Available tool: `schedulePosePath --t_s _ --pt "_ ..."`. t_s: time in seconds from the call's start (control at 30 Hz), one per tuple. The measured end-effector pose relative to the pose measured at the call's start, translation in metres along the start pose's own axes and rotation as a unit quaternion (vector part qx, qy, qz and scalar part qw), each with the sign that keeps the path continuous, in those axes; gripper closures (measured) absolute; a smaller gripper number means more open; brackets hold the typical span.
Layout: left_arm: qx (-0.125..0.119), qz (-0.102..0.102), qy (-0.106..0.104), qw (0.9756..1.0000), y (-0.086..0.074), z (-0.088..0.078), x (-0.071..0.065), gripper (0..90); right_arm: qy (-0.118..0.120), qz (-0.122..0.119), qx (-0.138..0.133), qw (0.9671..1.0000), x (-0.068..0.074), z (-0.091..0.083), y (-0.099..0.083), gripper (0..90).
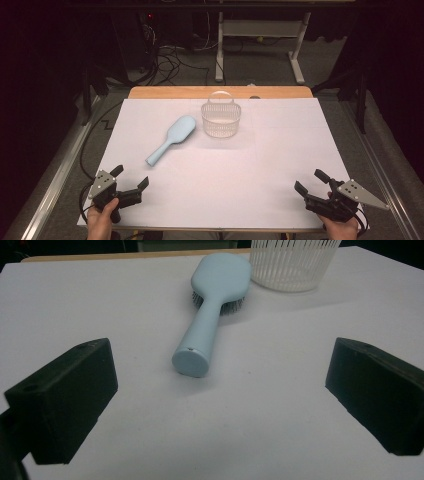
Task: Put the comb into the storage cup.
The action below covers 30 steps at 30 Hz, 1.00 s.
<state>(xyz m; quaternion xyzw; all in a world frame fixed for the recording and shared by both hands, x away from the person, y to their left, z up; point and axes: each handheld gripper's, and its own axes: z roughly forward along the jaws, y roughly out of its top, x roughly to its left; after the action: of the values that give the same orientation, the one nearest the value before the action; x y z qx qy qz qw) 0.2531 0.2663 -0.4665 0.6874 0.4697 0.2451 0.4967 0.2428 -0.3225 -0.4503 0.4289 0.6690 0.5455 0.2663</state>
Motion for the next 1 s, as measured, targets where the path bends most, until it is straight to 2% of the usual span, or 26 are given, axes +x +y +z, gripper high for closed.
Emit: schedulePosePath --t_s 0.8,1.0 --pt "0.003 0.002 -0.002 1.0000 0.0003 -0.0003 -0.0016 0.2 0.003 0.002 0.003 1.0000 0.0004 0.0013 -0.0001 16.2" --pt "0.004 0.009 -0.001 0.9999 0.0015 0.0005 -0.0031 0.2 0.005 -0.001 0.004 1.0000 0.0005 0.0013 0.0000 16.2"
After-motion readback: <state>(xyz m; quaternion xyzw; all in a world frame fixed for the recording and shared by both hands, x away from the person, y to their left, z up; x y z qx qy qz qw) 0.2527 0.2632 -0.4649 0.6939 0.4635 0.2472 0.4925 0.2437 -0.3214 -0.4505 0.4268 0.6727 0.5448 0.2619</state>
